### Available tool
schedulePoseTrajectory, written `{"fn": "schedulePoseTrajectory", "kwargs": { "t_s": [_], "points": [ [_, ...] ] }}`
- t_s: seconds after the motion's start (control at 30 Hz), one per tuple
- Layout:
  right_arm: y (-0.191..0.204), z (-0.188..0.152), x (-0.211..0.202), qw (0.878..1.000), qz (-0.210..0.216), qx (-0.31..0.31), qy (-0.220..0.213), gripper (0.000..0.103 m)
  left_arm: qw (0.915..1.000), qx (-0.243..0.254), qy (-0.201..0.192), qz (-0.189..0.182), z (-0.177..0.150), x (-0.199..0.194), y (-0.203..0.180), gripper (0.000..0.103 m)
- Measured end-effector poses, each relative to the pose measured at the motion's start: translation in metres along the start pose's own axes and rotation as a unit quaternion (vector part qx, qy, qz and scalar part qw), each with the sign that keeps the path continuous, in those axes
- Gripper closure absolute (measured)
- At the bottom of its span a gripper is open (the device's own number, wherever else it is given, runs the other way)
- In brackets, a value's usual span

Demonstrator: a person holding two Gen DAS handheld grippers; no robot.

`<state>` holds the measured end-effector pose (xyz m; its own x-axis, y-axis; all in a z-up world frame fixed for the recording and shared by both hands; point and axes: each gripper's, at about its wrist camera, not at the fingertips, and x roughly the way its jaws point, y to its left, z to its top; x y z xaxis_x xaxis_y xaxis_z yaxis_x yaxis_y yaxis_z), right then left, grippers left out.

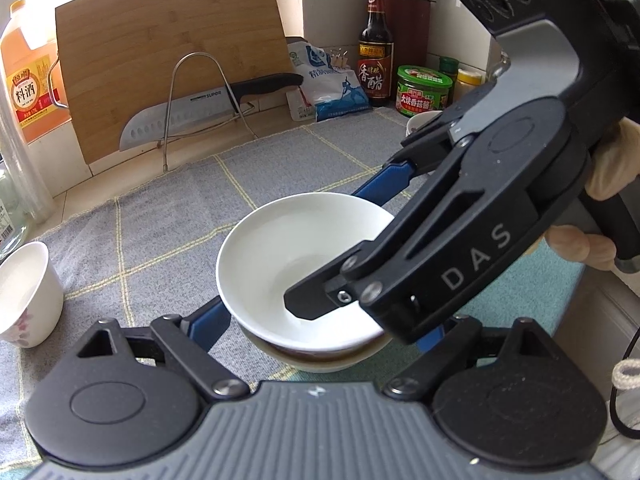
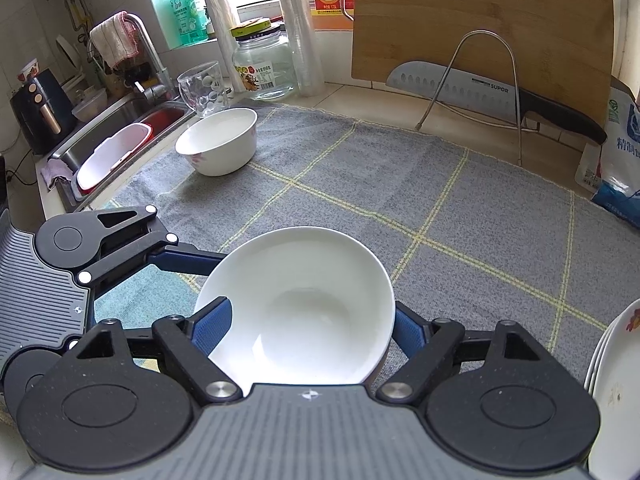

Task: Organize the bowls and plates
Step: 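Carry the white bowl over the other bowl and lower it inside, then open the right tool and withdraw it from the nested bowls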

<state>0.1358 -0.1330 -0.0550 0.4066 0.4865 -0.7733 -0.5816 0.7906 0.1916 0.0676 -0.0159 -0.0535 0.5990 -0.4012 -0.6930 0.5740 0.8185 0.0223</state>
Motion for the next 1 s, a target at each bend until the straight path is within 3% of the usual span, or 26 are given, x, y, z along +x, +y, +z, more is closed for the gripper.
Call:
{"fn": "schedulePoseTrajectory", "kwargs": {
  "t_s": [0.1,0.67,1.0],
  "points": [
    [0.002,-0.002,-0.001,1.000,-0.002,-0.006,-0.007,0.000,1.0000,0.000,-0.001,0.001,0.000,0.000,0.001,0.008],
    [0.012,0.007,-0.011,0.999,-0.003,-0.032,-0.026,0.000,0.9999,-0.012,-0.001,-0.003,-0.011,-0.031,0.016,0.006],
    [0.030,0.032,0.000,0.997,0.006,-0.067,-0.030,0.000,0.9971,-0.061,0.005,0.044,-0.024,-0.036,0.064,0.005]
  ]
}}
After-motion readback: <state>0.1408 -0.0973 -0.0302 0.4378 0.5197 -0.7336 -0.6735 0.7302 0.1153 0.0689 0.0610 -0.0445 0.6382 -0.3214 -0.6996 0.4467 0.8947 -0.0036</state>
